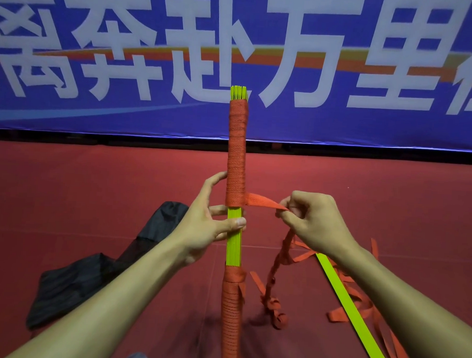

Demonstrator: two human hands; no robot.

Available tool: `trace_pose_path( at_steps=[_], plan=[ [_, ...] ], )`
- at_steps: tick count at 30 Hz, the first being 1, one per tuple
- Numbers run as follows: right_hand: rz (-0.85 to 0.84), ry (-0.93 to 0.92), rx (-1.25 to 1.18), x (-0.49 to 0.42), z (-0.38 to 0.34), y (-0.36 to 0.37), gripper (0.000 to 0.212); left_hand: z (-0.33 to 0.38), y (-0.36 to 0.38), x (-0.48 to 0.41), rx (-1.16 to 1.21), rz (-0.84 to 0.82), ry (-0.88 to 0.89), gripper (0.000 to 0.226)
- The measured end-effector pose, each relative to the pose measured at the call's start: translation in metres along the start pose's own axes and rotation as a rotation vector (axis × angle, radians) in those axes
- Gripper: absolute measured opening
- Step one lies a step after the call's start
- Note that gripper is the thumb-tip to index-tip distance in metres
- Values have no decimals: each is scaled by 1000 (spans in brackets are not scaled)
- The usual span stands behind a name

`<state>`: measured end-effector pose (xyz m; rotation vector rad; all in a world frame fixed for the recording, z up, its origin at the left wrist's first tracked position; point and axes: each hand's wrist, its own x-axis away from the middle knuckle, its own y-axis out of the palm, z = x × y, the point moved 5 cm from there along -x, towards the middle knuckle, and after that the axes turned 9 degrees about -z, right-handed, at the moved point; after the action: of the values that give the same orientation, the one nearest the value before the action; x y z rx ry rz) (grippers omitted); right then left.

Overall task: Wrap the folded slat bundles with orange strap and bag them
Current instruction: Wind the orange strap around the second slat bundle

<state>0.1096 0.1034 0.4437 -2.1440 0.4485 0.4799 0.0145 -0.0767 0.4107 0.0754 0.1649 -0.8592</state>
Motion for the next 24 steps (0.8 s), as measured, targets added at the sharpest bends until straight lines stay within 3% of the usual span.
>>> trace_pose_path(
  at_steps=[4,7,14,19,24],
  plan=[
    [-40,98,-399,1,4,2,42,-2,0,0,-15,-1,-7,86],
    [-11,137,-550,2,5,3,41,-2,-1,-1,-13,5,-16,86],
    [-25,215,-528,1,12,6,20,-2,-2,-1,-35,18,-12,86],
    [15,304,-164,0,21,3,12,-1,0,-1,-86,87,9,89],
    [74,311,-169,-1,9,3,26,0,5,-2,-236,144,49,93]
  ],
)
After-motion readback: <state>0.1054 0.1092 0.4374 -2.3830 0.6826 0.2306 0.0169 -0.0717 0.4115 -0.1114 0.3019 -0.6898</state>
